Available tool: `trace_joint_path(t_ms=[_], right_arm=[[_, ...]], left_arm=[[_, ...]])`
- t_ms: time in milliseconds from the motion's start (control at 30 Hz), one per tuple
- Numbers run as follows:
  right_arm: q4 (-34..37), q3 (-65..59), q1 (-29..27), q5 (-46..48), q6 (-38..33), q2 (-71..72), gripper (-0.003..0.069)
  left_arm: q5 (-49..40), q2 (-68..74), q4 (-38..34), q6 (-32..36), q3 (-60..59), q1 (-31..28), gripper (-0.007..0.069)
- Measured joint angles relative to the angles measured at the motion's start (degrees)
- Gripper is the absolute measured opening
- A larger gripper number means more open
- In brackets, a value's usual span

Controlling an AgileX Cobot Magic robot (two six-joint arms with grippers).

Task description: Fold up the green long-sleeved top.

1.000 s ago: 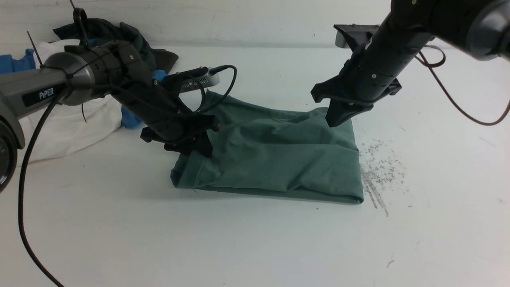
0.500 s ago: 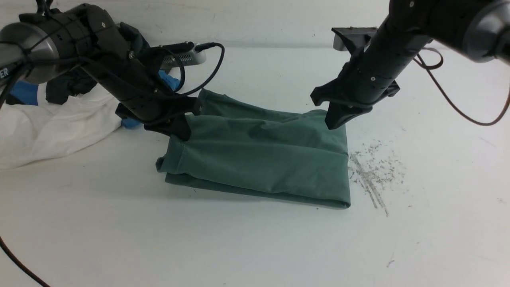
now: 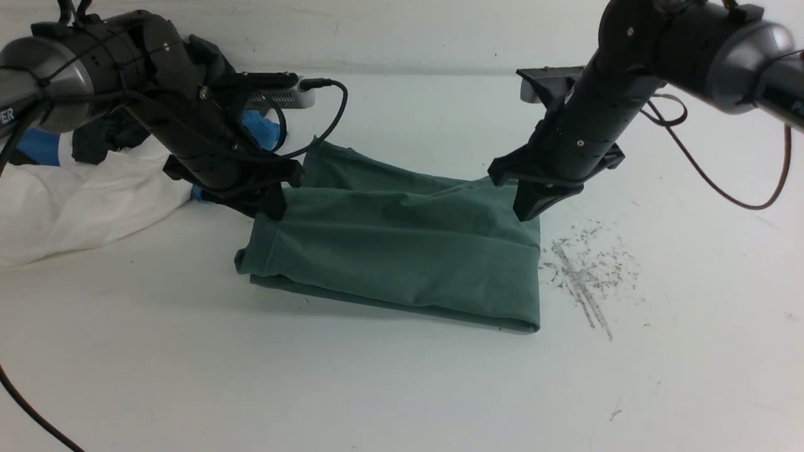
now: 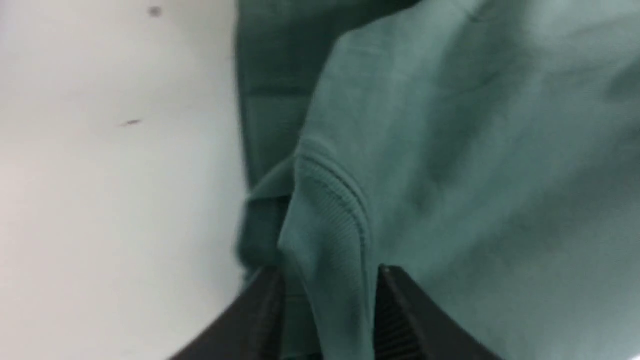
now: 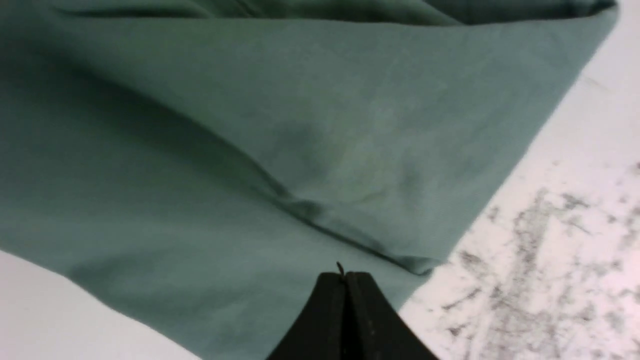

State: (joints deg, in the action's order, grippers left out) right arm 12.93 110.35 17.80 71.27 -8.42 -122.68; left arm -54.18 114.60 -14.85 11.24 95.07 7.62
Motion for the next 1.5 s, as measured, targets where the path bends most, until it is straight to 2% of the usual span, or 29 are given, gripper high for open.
trace_joint_path(t_ms=[133,233,333,433,467,500,567,633,700,733,767,867,1000,1167,1333,1367,1400,1433,1467,1500], right_arm=[[-3.22,0.00,0.00,0.00,1.24,0.00,-0.0014],[-5.30,0.00,-0.22,-0.05,1.86,0.05,-0.0009],[-4.83,0.00,-2.49,-0.05,2.19,0.10,0.0013],[-2.36,0.00,-5.74,-0.05,2.29,0.10,0.0048],[-2.09,0.00,-5.99,-0.05,2.29,0.10,0.0048],[0.59,0.00,-8.29,-0.05,2.20,0.10,0.0078],[3.73,0.00,-10.35,-0.18,1.27,-0.09,0.0110],[5.86,0.00,-11.44,-0.23,0.11,-0.53,0.0136],[10.15,0.05,-12.77,-1.16,-2.48,-2.05,0.0208],[10.44,0.05,-12.79,-1.31,-2.66,-2.19,0.0213],[12.61,0.05,-12.98,-2.98,-3.75,-3.58,0.0262],[16.33,0.05,-12.98,-6.31,-4.52,-5.52,0.0340],[20.89,0.05,-12.98,-9.22,-5.03,-8.14,0.0382],[26.64,0.05,-12.98,-10.31,-8.02,-11.12,0.0390],[28.30,0.05,-12.98,-10.77,-9.49,-12.78,0.0366],[28.30,0.05,-12.98,-10.77,-9.88,-12.92,0.0348],[28.45,0.05,-12.86,-10.92,-11.28,-12.97,0.0281],[28.45,0.05,-12.86,-10.99,-11.47,-12.97,0.0271],[28.45,0.05,-12.64,-11.51,-12.72,-12.97,0.0180],[28.45,0.05,-12.58,-11.74,-13.07,-12.97,0.0128]], left_arm=[[-1.77,-1.47,5.80,-4.06,2.77,0.00,0.0368],[-4.99,-2.38,7.30,-6.48,4.64,0.00,0.0372],[-9.60,-3.02,5.62,-6.99,5.83,1.06,0.0255],[-10.57,-2.68,3.39,-4.97,6.03,4.53,0.0085],[-10.57,-2.61,3.03,-4.65,6.08,4.84,0.0067],[-10.22,-1.72,1.26,-3.46,6.14,8.00,0.0023],[-8.74,-0.04,-1.34,-1.74,6.14,12.02,0.0001],[-8.05,0.79,-2.25,-1.14,6.14,13.08,-0.0004],[-4.12,3.86,-4.95,2.62,6.14,17.89,-0.0004],[-3.83,4.29,-5.09,2.62,6.14,18.17,-0.0004],[-0.84,5.99,-6.23,4.56,6.14,20.09,-0.0004],[4.16,8.84,-8.67,5.65,6.14,22.52,-0.0004],[10.91,12.05,-12.67,6.06,6.14,24.19,-0.0004],[12.99,15.25,-16.14,6.68,6.14,24.70,-0.0004],[12.76,15.88,-16.85,7.13,6.21,24.64,-0.0004],[12.47,15.88,-16.85,7.13,6.21,24.64,-0.0004],[12.01,15.88,-16.91,7.27,6.21,24.64,-0.0004],[12.03,15.88,-16.91,7.29,6.21,24.64,-0.0004],[11.82,15.88,-16.91,7.32,6.21,24.64,-0.0004],[11.67,15.88,-16.91,7.40,6.21,24.64,-0.0004]])
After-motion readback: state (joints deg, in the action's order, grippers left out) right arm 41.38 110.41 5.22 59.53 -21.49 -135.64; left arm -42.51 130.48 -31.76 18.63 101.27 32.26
